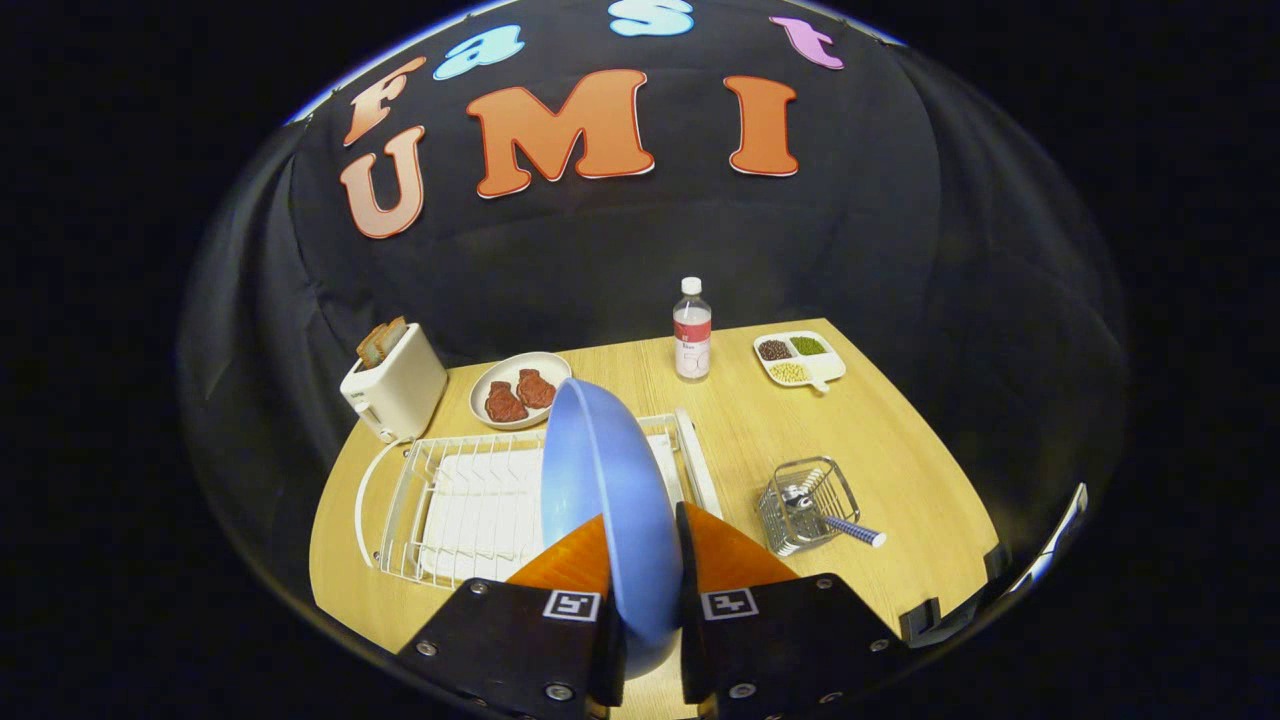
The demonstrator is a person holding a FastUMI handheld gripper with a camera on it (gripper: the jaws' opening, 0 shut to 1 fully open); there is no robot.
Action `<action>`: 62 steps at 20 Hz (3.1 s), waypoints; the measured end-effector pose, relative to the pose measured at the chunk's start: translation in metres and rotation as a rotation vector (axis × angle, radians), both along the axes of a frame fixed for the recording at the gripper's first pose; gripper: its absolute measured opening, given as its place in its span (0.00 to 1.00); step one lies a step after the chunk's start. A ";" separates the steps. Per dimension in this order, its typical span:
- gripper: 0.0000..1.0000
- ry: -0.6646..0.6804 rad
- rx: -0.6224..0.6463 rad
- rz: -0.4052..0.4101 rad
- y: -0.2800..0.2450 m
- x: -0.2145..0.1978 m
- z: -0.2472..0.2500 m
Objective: Take the plate from the dish rack, then take the spoon from the basket and place it into the plate.
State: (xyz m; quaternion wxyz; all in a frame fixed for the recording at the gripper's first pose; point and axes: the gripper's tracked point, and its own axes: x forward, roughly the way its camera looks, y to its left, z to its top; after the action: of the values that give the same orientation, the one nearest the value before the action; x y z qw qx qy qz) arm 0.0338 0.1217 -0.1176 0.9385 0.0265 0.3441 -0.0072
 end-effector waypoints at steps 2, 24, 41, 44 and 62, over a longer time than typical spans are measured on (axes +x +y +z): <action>0.22 0.020 0.071 0.003 0.003 -0.025 -0.011; 0.22 0.289 0.638 -0.085 0.041 -0.141 -0.177; 0.84 0.238 0.549 -0.070 0.001 -0.133 -0.184; 0.98 0.154 0.441 -0.072 -0.034 -0.123 -0.167; 0.98 -0.382 0.057 -0.049 -0.165 0.005 -0.069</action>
State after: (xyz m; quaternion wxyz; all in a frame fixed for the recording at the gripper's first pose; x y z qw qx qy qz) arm 0.0388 -0.0434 -0.1866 0.9852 0.0624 0.1589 -0.0154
